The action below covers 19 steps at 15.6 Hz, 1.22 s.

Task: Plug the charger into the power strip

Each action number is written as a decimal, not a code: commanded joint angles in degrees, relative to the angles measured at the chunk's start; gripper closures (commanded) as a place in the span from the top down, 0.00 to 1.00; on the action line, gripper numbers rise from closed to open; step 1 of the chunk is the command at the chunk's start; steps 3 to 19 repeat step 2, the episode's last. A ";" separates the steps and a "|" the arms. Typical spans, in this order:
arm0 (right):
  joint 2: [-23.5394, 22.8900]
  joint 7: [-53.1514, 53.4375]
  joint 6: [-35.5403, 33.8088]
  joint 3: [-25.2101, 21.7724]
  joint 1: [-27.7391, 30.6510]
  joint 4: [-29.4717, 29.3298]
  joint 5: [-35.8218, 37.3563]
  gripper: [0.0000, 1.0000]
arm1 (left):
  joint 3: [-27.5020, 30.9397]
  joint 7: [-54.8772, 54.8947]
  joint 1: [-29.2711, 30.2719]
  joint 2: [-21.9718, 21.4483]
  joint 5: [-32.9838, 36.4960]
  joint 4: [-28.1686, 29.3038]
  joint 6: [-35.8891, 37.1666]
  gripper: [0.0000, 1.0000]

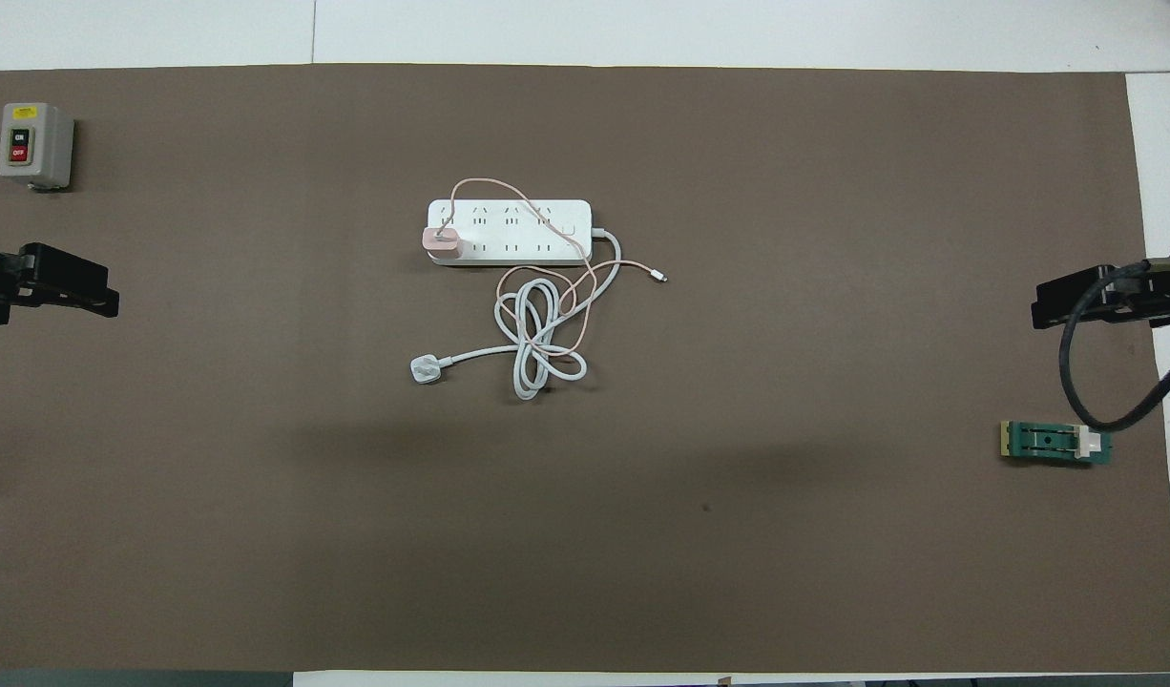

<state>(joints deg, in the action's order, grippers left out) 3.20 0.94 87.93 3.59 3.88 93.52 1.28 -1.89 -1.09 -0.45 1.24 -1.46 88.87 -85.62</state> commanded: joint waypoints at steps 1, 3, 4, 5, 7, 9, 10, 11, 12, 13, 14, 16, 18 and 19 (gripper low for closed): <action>1.02 -1.47 -0.22 0.37 0.34 1.05 -0.23 1.00 | -0.04 -0.15 0.01 -1.95 0.93 3.76 -3.57 1.00; 1.02 -1.47 -0.30 0.37 0.34 1.13 -0.31 1.00 | -0.04 -0.06 0.01 -2.30 0.93 4.90 -4.28 1.00; 1.02 -1.47 -0.30 0.37 0.34 1.13 -0.31 1.00 | -0.04 -0.06 0.01 -2.30 0.93 4.90 -4.28 1.00; 1.02 -1.47 -0.30 0.37 0.34 1.13 -0.31 1.00 | -0.04 -0.06 0.01 -2.30 0.93 4.90 -4.28 1.00; 1.02 -1.47 -0.30 0.37 0.34 1.13 -0.31 1.00 | -0.04 -0.06 0.01 -2.30 0.93 4.90 -4.28 1.00; 1.02 -1.47 -0.30 0.37 0.34 1.13 -0.31 1.00 | -0.04 -0.06 0.01 -2.30 0.93 4.90 -4.28 1.00; 1.02 -1.47 -0.30 0.37 0.34 1.13 -0.31 1.00 | -0.04 -0.06 0.01 -2.30 0.93 4.90 -4.28 1.00; 1.02 -1.47 -0.30 0.37 0.34 1.13 -0.31 1.00 | -0.04 -0.06 0.01 -2.30 0.93 4.90 -4.28 1.00; 1.02 -1.47 -0.30 0.37 0.34 1.13 -0.31 1.00 | -0.04 -0.06 0.01 -2.30 0.93 4.90 -4.28 1.00; 1.02 -1.47 -0.30 0.37 0.34 1.13 -0.31 1.00 | -0.04 -0.06 0.01 -2.30 0.93 4.90 -4.28 1.00; 1.02 -1.47 -0.30 0.37 0.34 1.13 -0.31 1.00 | -0.04 -0.06 0.01 -2.30 0.93 4.90 -4.28 1.00; 1.02 -1.47 -0.30 0.37 0.34 1.13 -0.31 1.00 | -0.04 -0.06 0.01 -2.30 0.93 4.90 -4.28 1.00; 1.02 -1.47 -0.30 0.37 0.34 1.13 -0.31 1.00 | -0.04 -0.06 0.01 -2.30 0.93 4.90 -4.28 1.00; 1.02 -1.47 -0.30 0.37 0.34 1.13 -0.31 1.00 | -0.04 -0.06 0.01 -2.30 0.93 4.90 -4.28 1.00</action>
